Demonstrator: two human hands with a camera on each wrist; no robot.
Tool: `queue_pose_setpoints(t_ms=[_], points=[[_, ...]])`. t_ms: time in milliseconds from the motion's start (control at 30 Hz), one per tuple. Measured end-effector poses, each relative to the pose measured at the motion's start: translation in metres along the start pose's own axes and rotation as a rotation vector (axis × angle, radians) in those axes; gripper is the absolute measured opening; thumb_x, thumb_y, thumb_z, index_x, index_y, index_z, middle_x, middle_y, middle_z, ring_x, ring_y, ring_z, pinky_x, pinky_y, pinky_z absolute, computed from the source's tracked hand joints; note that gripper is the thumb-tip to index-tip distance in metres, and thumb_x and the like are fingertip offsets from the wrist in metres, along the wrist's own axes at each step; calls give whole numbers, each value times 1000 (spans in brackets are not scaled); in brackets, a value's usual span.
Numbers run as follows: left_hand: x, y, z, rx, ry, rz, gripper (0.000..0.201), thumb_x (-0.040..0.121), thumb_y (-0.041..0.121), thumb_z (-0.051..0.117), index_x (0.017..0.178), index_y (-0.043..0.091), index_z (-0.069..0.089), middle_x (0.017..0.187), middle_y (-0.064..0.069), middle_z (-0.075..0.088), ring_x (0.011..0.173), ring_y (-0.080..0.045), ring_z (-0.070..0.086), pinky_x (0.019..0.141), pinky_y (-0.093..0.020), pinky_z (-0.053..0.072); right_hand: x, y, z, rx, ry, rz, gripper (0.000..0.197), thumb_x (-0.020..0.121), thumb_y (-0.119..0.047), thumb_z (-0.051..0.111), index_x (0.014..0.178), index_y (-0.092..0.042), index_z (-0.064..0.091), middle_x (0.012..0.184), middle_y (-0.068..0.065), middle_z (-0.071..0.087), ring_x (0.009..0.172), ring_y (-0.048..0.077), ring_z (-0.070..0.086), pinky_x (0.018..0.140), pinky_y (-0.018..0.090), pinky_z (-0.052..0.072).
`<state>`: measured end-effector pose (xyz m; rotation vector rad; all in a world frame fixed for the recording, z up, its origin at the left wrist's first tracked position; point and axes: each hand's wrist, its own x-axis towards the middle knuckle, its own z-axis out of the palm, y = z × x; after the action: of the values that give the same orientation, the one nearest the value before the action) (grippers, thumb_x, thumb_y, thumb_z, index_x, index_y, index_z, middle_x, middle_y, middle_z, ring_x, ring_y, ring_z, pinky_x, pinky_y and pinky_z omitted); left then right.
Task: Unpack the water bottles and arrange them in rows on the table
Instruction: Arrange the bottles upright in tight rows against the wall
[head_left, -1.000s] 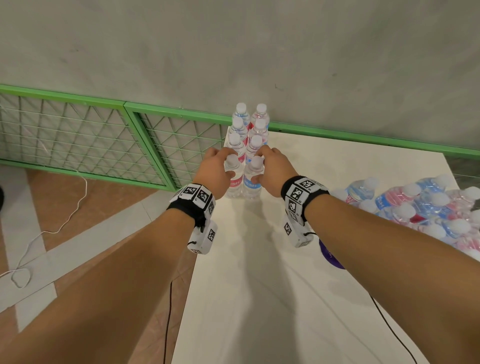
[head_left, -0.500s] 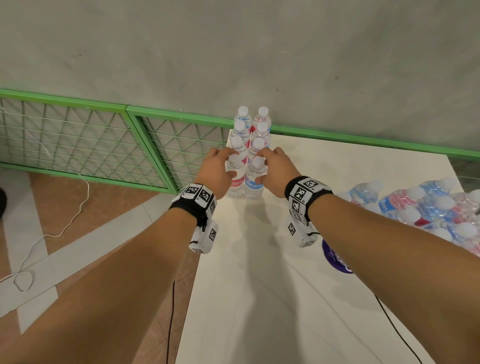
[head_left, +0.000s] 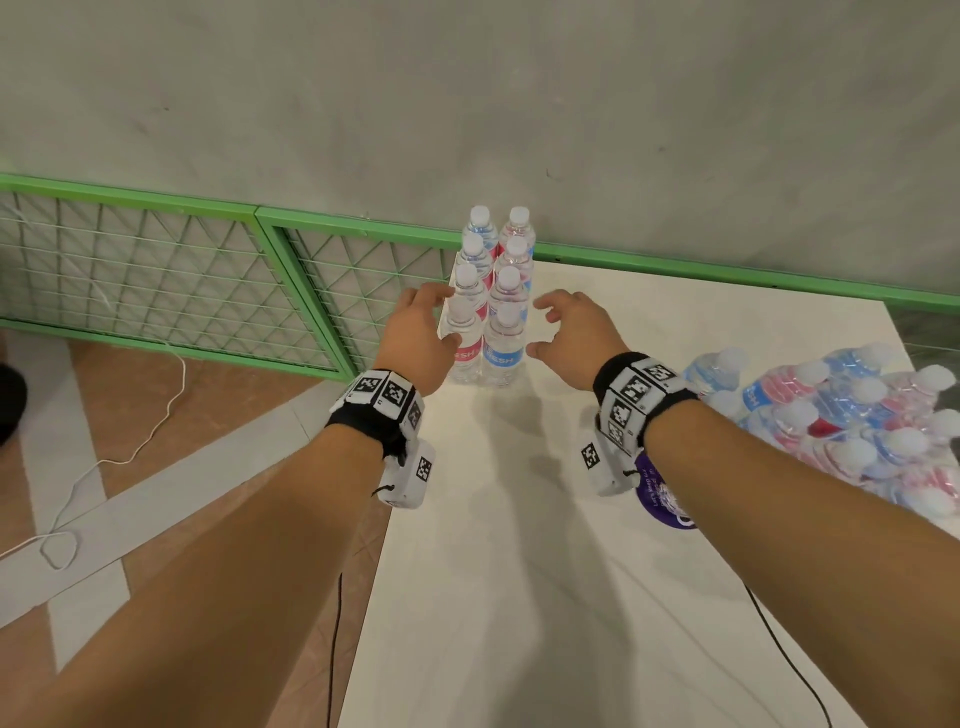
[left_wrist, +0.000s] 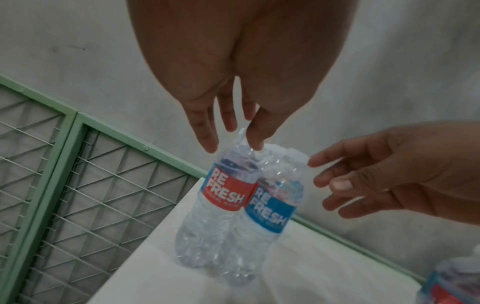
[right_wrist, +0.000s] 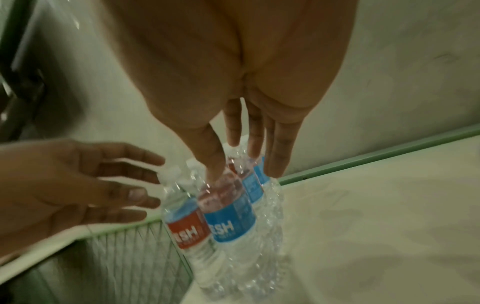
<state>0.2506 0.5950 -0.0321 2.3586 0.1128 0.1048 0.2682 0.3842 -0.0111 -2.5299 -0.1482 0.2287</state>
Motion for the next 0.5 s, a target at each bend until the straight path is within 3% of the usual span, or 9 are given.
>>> queue_pose_setpoints(t_ms=[133, 200, 267, 367, 433, 500], points=[[-39, 35, 8, -218, 73, 40, 25, 85, 6, 66, 106, 19, 63, 107, 3, 63, 82, -9, 62, 76, -25, 55, -63, 13, -27, 112, -43, -3, 25, 82, -31, 73, 106, -25, 67, 96, -5, 68, 77, 10, 61, 78, 22, 50], [-65, 60, 25, -362, -5, 58, 19, 86, 2, 62, 97, 18, 65, 93, 6, 67, 72, -3, 61, 69, -15, 52, -105, 28, -41, 159, -89, -3, 19, 83, -32, 73, 100, -28, 67, 88, -9, 68, 77, 6, 63, 71, 16, 48], [-91, 84, 46, -396, -109, 115, 18, 87, 3, 63, 93, 18, 67, 88, 8, 68, 69, -4, 60, 64, -10, 48, -142, 50, -54, 170, -62, 10, 14, 83, -30, 72, 97, -29, 67, 84, -10, 68, 79, 5, 64, 73, 17, 49], [-117, 117, 84, -398, -291, 250, 24, 85, 0, 63, 97, 20, 67, 99, 7, 64, 74, -5, 60, 67, -10, 45, -179, 96, -75, 142, 129, 85, 14, 81, -21, 72, 92, -29, 67, 83, -9, 67, 79, 6, 63, 74, 21, 49], [-122, 135, 108, -338, -373, 335, 35, 83, 0, 64, 107, 25, 65, 113, 8, 55, 78, -7, 60, 70, -13, 47, -194, 124, -89, 105, 220, 126, 22, 80, -16, 73, 96, -28, 66, 89, -9, 64, 80, 6, 61, 71, 17, 45], [-121, 153, 128, -257, -402, 377, 48, 82, 2, 64, 120, 31, 59, 128, 11, 45, 82, -9, 61, 75, -20, 53, -204, 145, -98, 59, 217, 124, 35, 78, -14, 74, 108, -28, 64, 100, -8, 59, 80, -1, 55, 70, 9, 39]])
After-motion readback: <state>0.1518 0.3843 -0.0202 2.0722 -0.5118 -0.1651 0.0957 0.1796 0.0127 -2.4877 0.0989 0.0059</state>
